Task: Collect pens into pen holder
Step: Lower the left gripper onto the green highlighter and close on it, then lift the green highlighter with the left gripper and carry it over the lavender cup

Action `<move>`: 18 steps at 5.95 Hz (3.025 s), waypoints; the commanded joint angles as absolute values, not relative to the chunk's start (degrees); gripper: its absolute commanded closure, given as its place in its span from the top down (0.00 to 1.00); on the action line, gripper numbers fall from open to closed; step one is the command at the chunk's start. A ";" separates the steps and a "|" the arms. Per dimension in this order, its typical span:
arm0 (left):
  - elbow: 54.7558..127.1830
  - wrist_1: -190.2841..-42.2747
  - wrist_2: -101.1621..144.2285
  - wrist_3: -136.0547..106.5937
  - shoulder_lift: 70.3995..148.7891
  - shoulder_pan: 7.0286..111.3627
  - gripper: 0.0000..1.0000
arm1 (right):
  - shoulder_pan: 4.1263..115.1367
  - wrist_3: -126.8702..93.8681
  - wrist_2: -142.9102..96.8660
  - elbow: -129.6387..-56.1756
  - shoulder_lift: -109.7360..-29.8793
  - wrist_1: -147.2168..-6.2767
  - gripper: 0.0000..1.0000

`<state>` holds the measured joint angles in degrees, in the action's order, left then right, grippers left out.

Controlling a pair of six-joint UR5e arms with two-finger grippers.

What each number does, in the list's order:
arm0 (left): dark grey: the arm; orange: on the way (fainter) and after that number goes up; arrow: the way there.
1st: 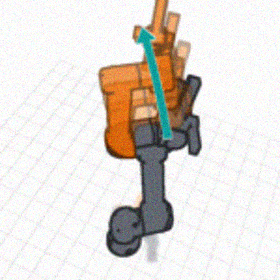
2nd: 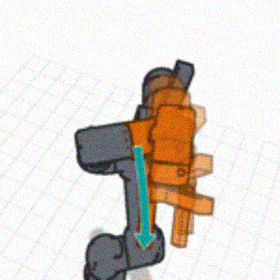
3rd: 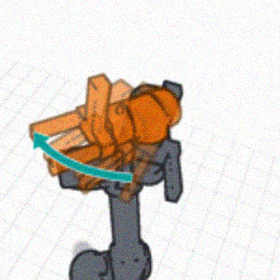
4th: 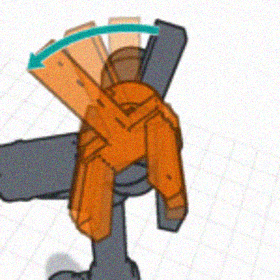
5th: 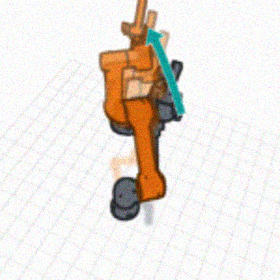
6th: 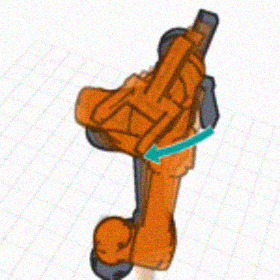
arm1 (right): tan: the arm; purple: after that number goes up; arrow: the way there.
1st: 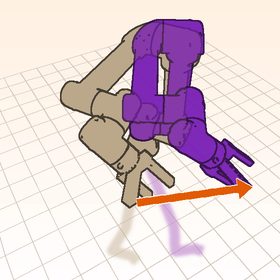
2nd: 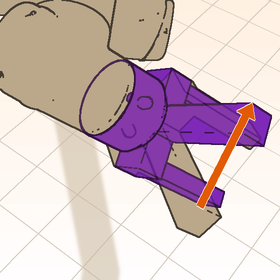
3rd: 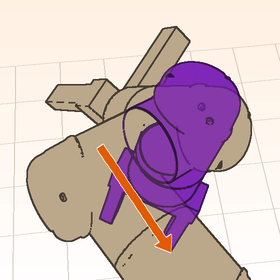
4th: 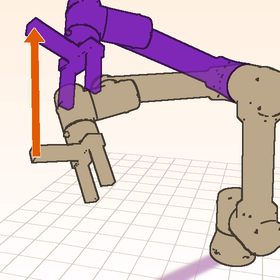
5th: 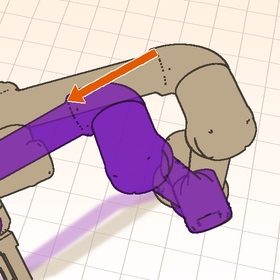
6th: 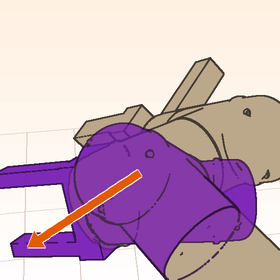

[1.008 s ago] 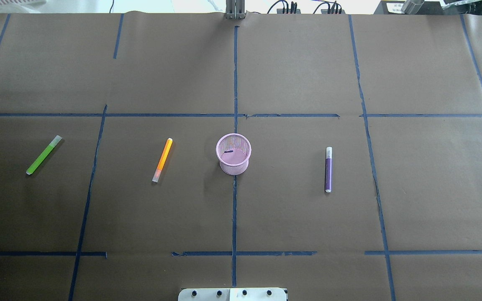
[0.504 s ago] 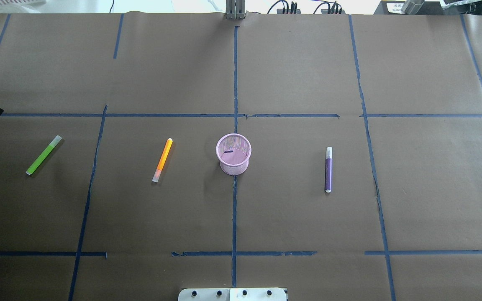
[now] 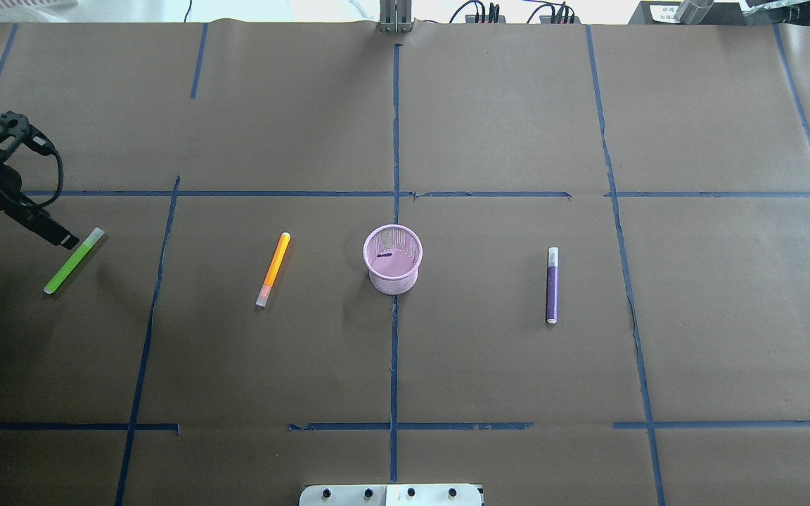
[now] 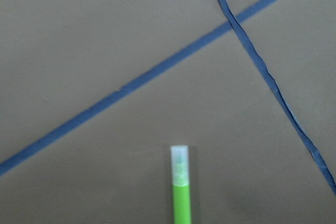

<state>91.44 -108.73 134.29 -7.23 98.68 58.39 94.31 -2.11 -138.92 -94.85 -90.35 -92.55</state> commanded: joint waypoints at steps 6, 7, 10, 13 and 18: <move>84.55 -109.34 129.99 -9.32 102.04 55.03 1.00 | 94.31 -2.02 -138.78 -94.92 -90.35 -92.55 1.00; 84.29 -109.34 129.99 -9.32 102.04 54.32 1.00 | 94.31 -2.02 -138.78 -94.83 -90.35 -92.55 1.00; 84.64 -108.99 129.82 -11.06 101.95 54.32 0.51 | 94.31 -1.93 -138.87 -94.83 -90.35 -92.55 1.00; 85.77 -108.98 129.99 -11.42 100.99 54.49 0.00 | 94.31 -2.02 -138.96 -94.92 -90.35 -92.72 1.00; 97.56 -112.82 125.02 -15.75 105.25 54.76 0.00 | 94.31 -2.02 -138.69 -94.83 -90.26 -92.72 1.00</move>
